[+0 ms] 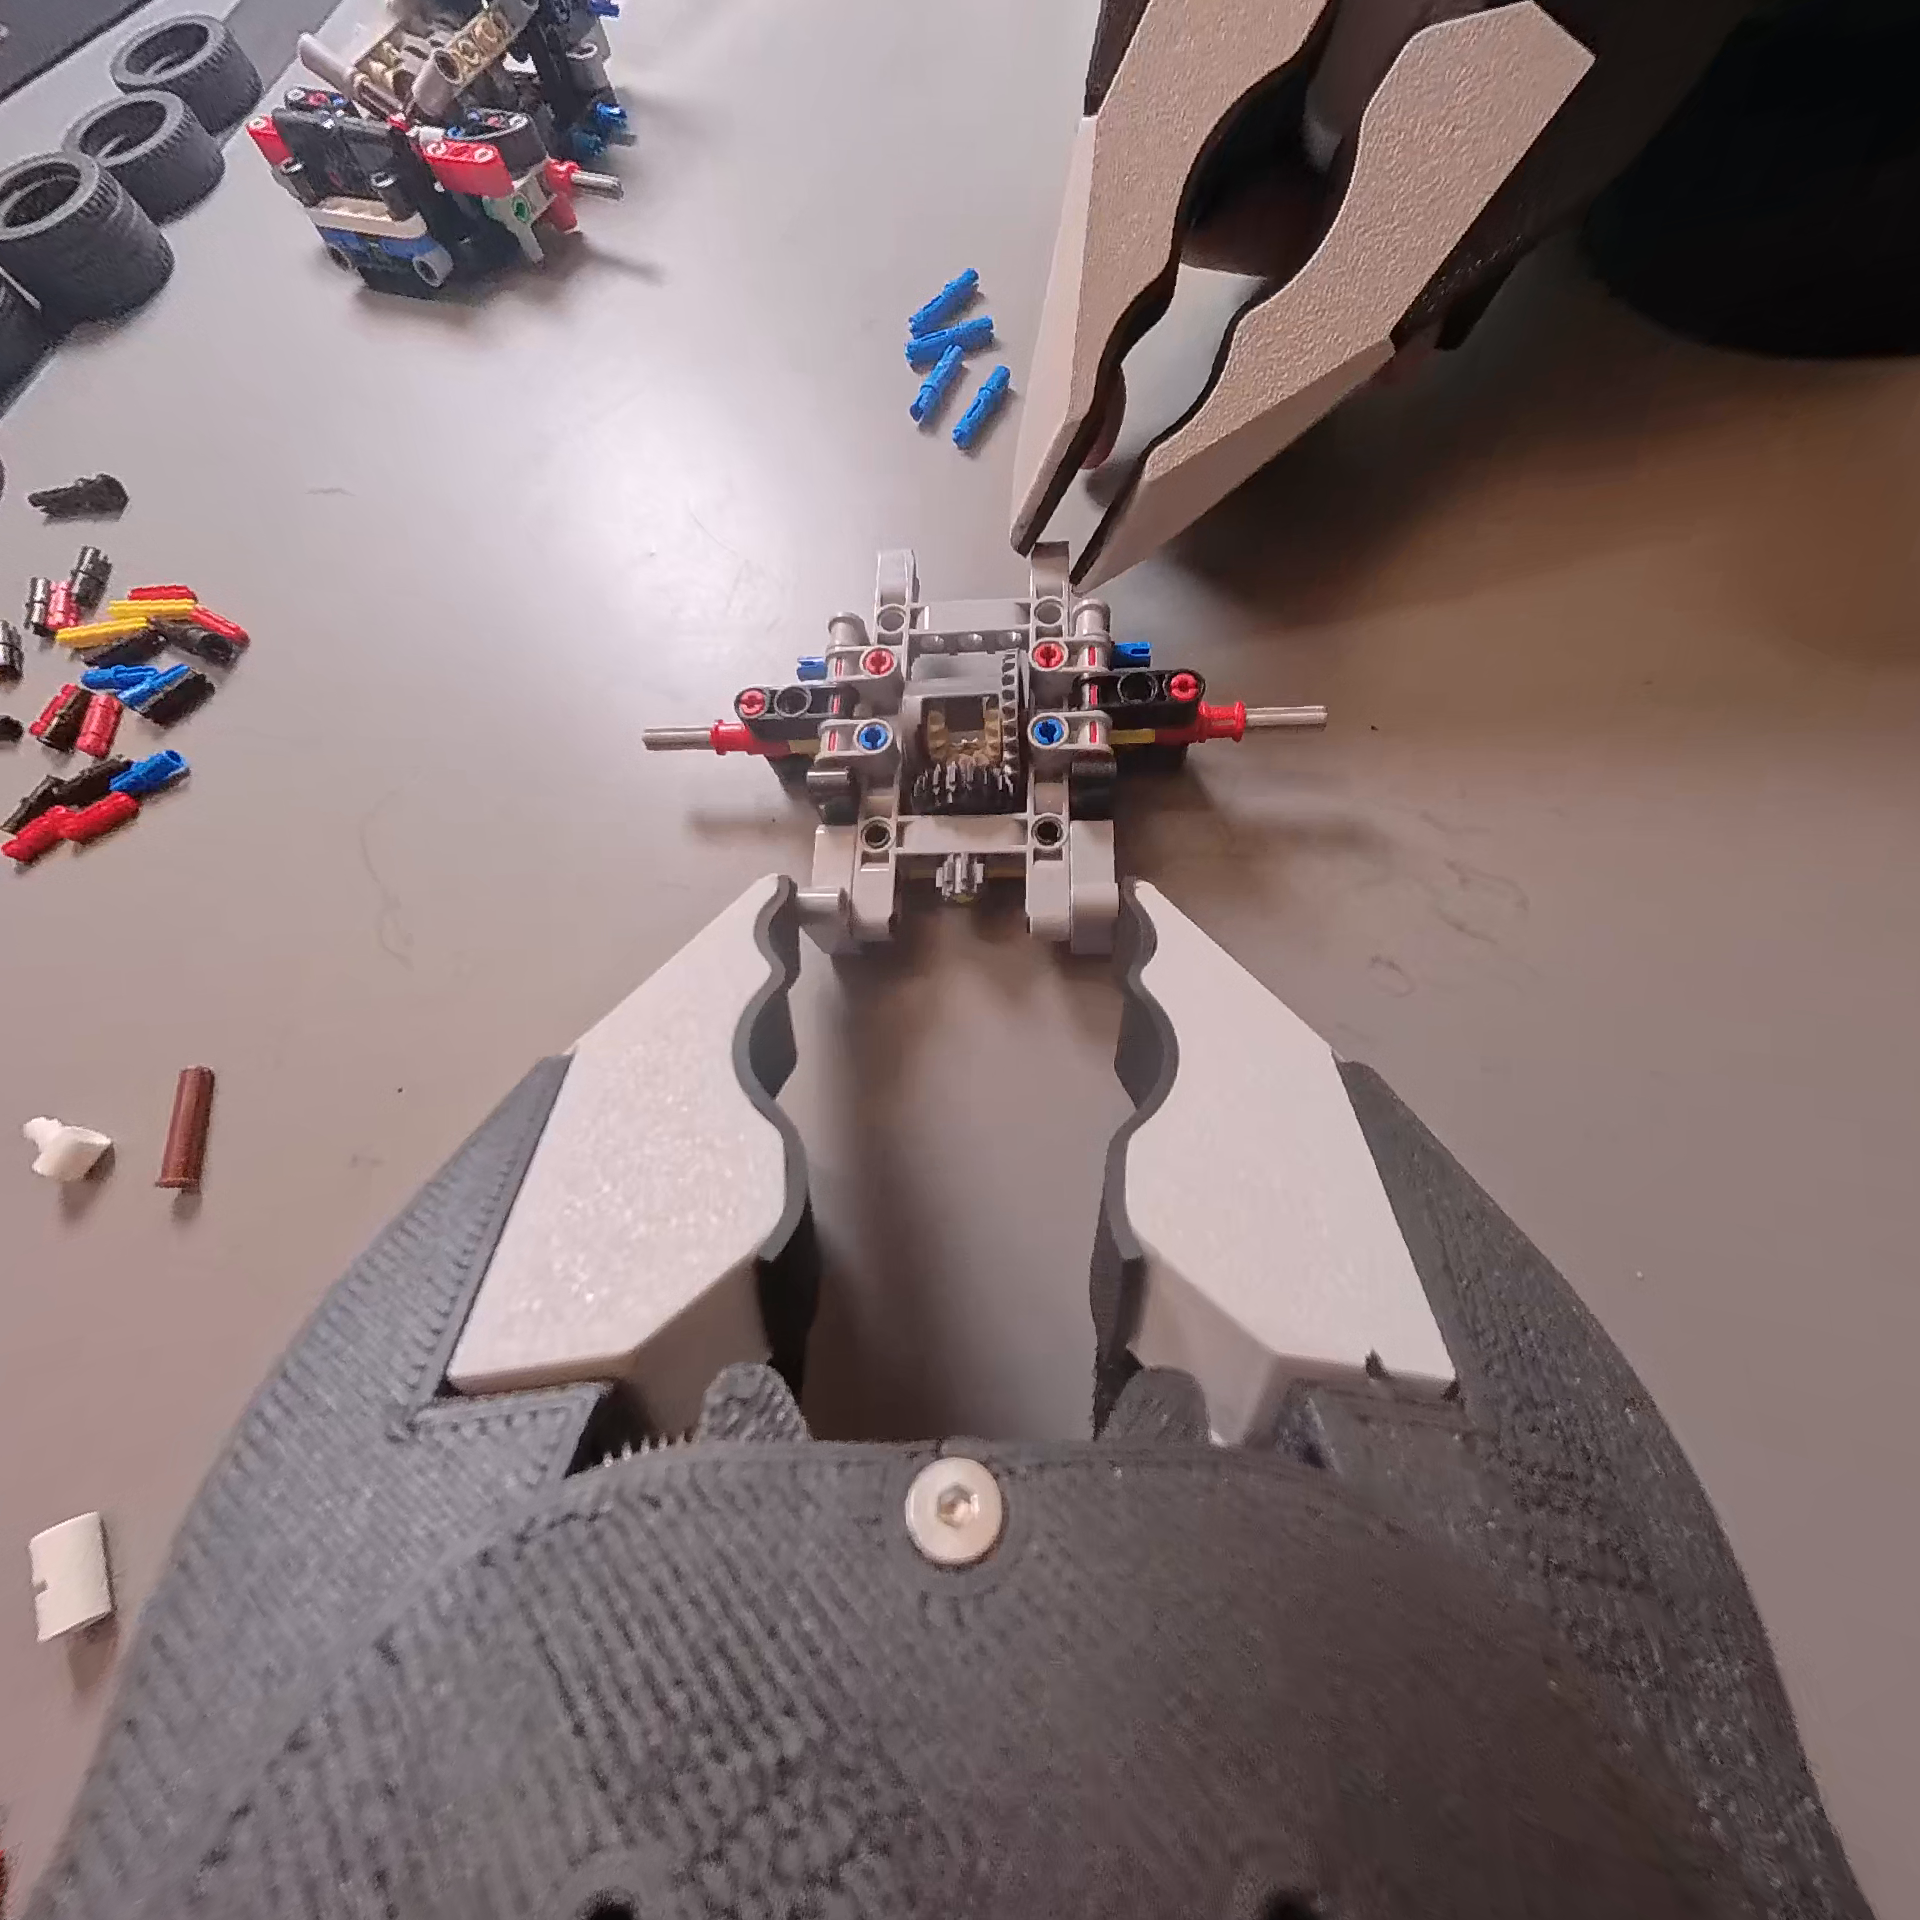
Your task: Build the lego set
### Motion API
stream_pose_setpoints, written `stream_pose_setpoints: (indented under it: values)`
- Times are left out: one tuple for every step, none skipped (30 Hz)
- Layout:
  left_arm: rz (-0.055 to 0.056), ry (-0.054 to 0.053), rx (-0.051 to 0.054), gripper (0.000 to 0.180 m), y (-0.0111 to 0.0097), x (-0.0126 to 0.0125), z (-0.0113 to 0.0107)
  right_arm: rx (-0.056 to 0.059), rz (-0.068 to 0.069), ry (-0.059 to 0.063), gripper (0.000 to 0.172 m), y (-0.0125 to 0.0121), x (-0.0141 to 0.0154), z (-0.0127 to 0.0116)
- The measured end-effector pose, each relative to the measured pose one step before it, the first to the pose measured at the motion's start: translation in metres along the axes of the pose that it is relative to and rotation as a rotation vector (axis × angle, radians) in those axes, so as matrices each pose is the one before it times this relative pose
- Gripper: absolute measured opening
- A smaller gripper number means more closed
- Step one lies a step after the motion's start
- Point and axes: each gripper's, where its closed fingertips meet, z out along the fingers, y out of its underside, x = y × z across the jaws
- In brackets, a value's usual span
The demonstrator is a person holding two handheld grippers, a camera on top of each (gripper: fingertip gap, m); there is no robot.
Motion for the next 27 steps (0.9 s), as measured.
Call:
stream_pose_setpoints:
  values:
    - [0.0008, -0.0002, 0.0005, 0.06, -0.00006, -0.00011, -0.00013, 0.0041, 0.0034, -0.0004, 0.009, -0.00052, 0.00024, -0.00041]
    - [0.0023, -0.0002, 0.002, 0.06, -0.00023, -0.00003, -0.00012, 0.0055, 0.006, 0.0003, 0.009, -0.0007, 0.00044, -0.00054]
    - [0.0039, -0.0008, 0.004, 0.06, -0.00065, 0.0, -0.00033, 0.0064, 0.009, 0.0004, 0.01, -0.00086, 0.0007, -0.00057]
    - [0.0056, -0.0014, 0.0041, 0.06, -0.00054, 0.00001, -0.00036, 0.0066, 0.0116, -0.0026, 0.012, -0.00084, 0.00061, -0.00074]
    - [0.0067, -0.0018, 0.0026, 0.06, -0.00027, 0.00005, -0.00026, 0.007, 0.0124, -0.005, 0.013, -0.00077, 0.00035, -0.0007]
    - [0.0063, -0.0016, 0.0005, 0.06, -0.00006, 0.00003, -0.0001, 0.0066, 0.0111, -0.0041, 0.014, -0.00074, 0.00046, -0.0008]
    - [0.0053, -0.001, -0.0007, 0.06, 0.00014, -0.00004, -0.0002, 0.0059, 0.0071, -0.0045, 0.015, -0.00062, 0.0001, -0.00084]
    - [0.004, -0.0002, -0.0003, 0.06, 0.00017, 0.00004, -0.00009, 0.0041, 0.0024, -0.0052, 0.016, -0.00034, -0.00041, -0.00063]
    - [0.0012, 0.001, -0.0001, 0.06, 0.0001, 0.00004, -0.00012, 0.0015, -0.0013, -0.0039, 0.016, -0.00001, -0.00056, -0.00047]
    - [-0.0025, 0.0025, 0.0001, 0.06, 0.0, 0.00021, -0.00011, -0.0016, -0.0044, -0.0023, 0.017, 0.00039, -0.00065, -0.00011]
    - [-0.0065, 0.0034, 0.0, 0.06, -0.00016, 0.00021, 0.00001, -0.0032, -0.0065, -0.0023, 0.017, 0.00061, -0.00078, 0.00002]
    - [-0.0112, 0.004, -0.0004, 0.06, -0.00019, 0.0002, 0.0, -0.003, -0.0067, -0.0004, 0.017, 0.00029, -0.00067, 0.00021]
    - [-0.0169, 0.0042, -0.001, 0.06, -0.0001, 0.00003, 0.00018, -0.0018, -0.0064, 0.0004, 0.017, 0.00012, -0.0005, 0.00014]
    - [-0.0205, 0.0023, -0.0008, 0.06, -0.00021, -0.00035, 0.00015, -0.0004, -0.0052, 0.0001, 0.016, -0.00029, -0.00059, 0.0]
    - [-0.0212, -0.0053, -0.0007, 0.06, -0.00022, -0.00141, 0.00028, 0.003, -0.0024, -0.0009, 0.017, -0.00116, -0.00062, -0.00033]
    - [-0.022, -0.0142, -0.003, 0.06, 0.00002, -0.00264, 0.00019, 0.0071, -0.0005, -0.003, 0.016, -0.0022, -0.00096, -0.00065]
    - [-0.0206, -0.0138, -0.0039, 0.06, 0.00014, -0.00258, 0.00026, 0.009, -0.0004, -0.0045, 0.017, -0.00284, -0.00128, -0.00076]
    - [-0.0195, -0.0094, -0.0019, 0.06, 0.0, -0.00178, 0.00032, 0.0068, -0.0027, -0.0034, 0.018, -0.00277, -0.00134, -0.00094]
    - [-0.0223, -0.0099, 0.001, 0.06, -0.00037, -0.00182, 0.00046, 0.0021, -0.0051, -0.0022, 0.018, -0.00228, -0.00153, -0.00048]
    - [-0.0246, -0.0133, 0.0018, 0.06, -0.00057, -0.00222, 0.00044, -0.0015, -0.0079, -0.005, 0.019, -0.00207, -0.00256, -0.00011]
    - [-0.021, -0.0151, 0.0, 0.06, -0.00057, -0.00212, 0.00043, -0.0049, -0.0124, -0.0043, 0.02, -0.00189, -0.00323, 0.00067]
    - [-0.0115, -0.0145, -0.001, 0.06, -0.0005, -0.00135, 0.00061, -0.0088, -0.0167, -0.0015, 0.02, -0.00142, -0.00347, 0.00146]
    - [0.0, -0.0111, -0.0019, 0.06, -0.00022, -0.00023, 0.00068, -0.0149, -0.0171, 0.002, 0.021, -0.00026, -0.00305, 0.00222]
    - [0.0104, -0.0024, -0.0023, 0.06, -0.00006, 0.00156, 0.0005, -0.0193, -0.0148, 0.0073, 0.021, 0.00096, -0.00184, 0.00262]
    - [0.0112, 0.0084, -0.0026, 0.06, -0.00002, 0.00303, 0.0001, -0.0211, -0.0109, 0.0155, 0.021, 0.00217, 0.00047, 0.0023]
    - [0.0033, 0.0186, -0.0033, 0.06, 0.00035, 0.00411, 0.00002, -0.0192, -0.0103, 0.0155, 0.02, 0.00297, 0.00166, 0.00158]
    - [-0.002, 0.0195, -0.0033, 0.064, 0.00053, 0.00381, -0.00003, -0.0134, -0.0059, 0.0096, 0.019, 0.00308, 0.002, 0.00062]
